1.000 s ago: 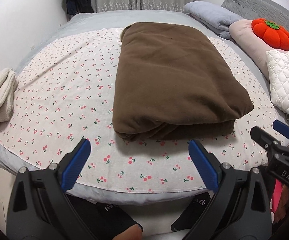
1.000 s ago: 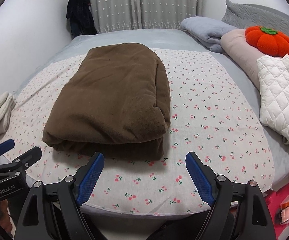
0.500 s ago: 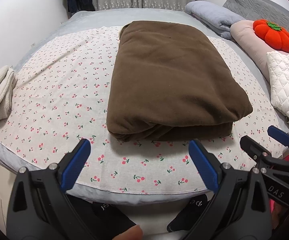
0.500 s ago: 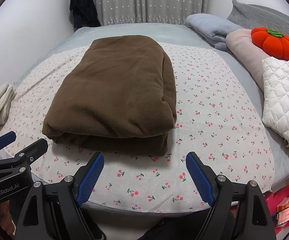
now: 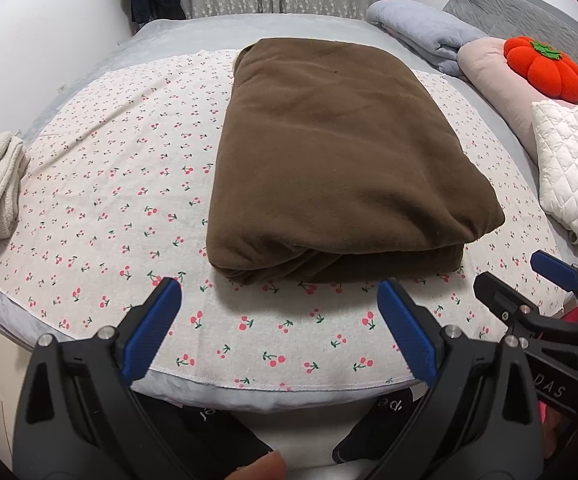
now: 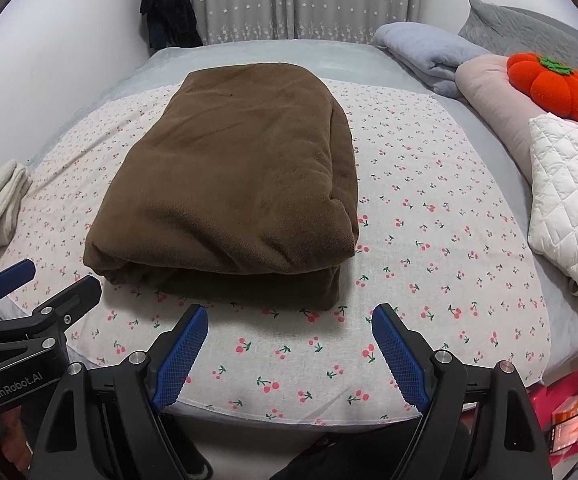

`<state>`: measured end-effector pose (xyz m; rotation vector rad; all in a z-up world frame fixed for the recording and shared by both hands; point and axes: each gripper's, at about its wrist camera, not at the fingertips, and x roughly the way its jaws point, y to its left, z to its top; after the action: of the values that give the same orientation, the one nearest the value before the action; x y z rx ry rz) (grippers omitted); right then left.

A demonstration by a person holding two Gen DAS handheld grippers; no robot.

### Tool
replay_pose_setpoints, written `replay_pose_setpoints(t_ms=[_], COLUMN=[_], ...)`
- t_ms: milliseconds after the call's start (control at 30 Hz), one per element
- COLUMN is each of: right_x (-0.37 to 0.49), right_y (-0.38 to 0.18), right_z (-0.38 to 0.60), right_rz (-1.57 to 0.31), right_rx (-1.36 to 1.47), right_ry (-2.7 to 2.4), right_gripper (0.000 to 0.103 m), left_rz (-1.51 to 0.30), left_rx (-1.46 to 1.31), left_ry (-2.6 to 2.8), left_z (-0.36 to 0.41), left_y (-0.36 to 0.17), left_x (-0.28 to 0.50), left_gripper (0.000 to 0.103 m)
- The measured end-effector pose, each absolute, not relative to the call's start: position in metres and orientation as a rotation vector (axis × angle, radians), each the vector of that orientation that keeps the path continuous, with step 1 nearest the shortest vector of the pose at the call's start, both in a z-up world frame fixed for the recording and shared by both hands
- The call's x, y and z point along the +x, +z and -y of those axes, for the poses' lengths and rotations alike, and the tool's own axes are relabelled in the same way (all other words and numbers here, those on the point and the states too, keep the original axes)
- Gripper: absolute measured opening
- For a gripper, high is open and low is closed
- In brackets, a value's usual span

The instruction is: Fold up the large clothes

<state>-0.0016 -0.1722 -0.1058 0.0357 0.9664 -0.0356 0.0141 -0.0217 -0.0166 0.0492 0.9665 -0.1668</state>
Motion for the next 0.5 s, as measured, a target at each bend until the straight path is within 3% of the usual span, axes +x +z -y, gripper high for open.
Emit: replay_pose_setpoints(t_ms=[500], right_x=[-0.0018], right_y=[-0.1049], right_z=[0.1701], right_rz=[-0.970], right_rx=[0.041], right_ry=[-0.029], right_gripper=[0.086], left_rz=[-0.978], left_rx=[0.043], left_ry=[-0.170], left_z=[0.0209], left_y=[-0.0185], left_x=[0.0150], left_gripper=[0.098])
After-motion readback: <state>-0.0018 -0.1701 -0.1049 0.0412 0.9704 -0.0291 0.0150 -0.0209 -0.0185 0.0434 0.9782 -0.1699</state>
